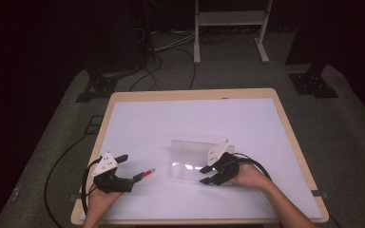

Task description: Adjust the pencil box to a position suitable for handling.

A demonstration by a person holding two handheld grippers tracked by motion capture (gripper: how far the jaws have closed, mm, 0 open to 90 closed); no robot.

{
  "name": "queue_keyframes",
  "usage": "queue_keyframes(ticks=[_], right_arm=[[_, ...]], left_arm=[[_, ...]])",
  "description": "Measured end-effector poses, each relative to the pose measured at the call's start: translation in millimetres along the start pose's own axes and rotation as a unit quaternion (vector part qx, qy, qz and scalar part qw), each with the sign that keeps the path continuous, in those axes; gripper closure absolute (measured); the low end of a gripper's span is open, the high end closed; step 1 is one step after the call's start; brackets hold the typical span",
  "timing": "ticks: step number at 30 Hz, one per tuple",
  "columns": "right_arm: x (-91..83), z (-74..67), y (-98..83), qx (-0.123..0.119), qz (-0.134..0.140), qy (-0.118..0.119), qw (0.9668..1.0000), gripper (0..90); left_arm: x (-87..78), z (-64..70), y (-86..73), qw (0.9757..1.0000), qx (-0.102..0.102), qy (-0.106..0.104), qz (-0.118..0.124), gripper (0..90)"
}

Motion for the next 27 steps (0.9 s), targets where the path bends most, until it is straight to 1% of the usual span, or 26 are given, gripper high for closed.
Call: queue_keyframes(ticks=[1, 3, 6, 8, 11, 17, 18, 23, 24, 25, 26, 27], right_arm=[[-2.0, 0.2, -0.4, 0.001, 0.003, -0.004, 1.0, 54.0], [-4.1, 0.5, -1.2, 0.003, 0.004, -0.006, 1.0, 53.3], [-13.7, 0.9, -3.9, 0.014, 0.017, -0.015, 0.9996, 50.0], [-16.1, 1.5, -4.3, 0.015, 0.021, -0.018, 0.9995, 49.6], [-25.8, 2.1, -5.9, 0.019, 0.033, -0.024, 0.999, 48.2], [-36.1, 2.7, -11.6, 0.022, 0.037, -0.032, 0.9985, 47.0], [-40.8, 3.8, -15.7, 0.025, 0.039, -0.037, 0.9982, 46.8], [-53.6, 6.3, -25.1, 0.036, 0.04, -0.052, 0.9972, 45.8], [-53.6, 6.3, -25.1, 0.036, 0.04, -0.052, 0.9972, 45.8], [-60.5, 7.2, -29.6, 0.042, 0.042, -0.059, 0.9965, 45.8], [-60.5, 7.2, -29.6, 0.042, 0.042, -0.059, 0.9965, 45.8], [-66.8, 7.8, -33.7, 0.047, 0.043, -0.067, 0.9957, 45.3]], left_arm=[[0.2, 0.2, -0.1, 1.0, 0.0, -0.001, -0.001, 7.2], [0.5, 0.3, -0.2, 1.0, 0.001, -0.002, -0.002, 7.2], [1.1, 0.5, -0.5, 1.0, 0.001, -0.003, -0.004, 7.2], [1.2, 0.5, -0.5, 1.0, 0.001, -0.003, -0.004, 7.2], [1.1, 0.8, -0.4, 1.0, 0.003, -0.003, -0.004, 7.2], [1.2, 0.6, -0.6, 1.0, 0.004, -0.004, -0.004, 7.2], [1.2, 0.7, -0.8, 1.0, 0.005, -0.004, -0.005, 7.2], [1.3, 0.7, -0.9, 1.0, 0.005, -0.005, -0.004, 7.2], [1.3, 0.7, -0.9, 1.0, 0.005, -0.005, -0.004, 7.2], [1.1, 0.7, -0.8, 1.0, 0.005, -0.005, -0.004, 7.2], [1.1, 0.7, -0.8, 1.0, 0.005, -0.005, -0.004, 7.2], [1.1, 0.6, -0.7, 1.0, 0.006, -0.004, -0.004, 7.2]])
Point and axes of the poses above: each handheld gripper's, and its own axes: x roughly forward along the jaws, y roughly out of its top, z roughly to its right, the point moved 4 cm from there along x, roughly forward along the jaws, and after that the axes turned 5 degrees about z, right-handed, at the moved point
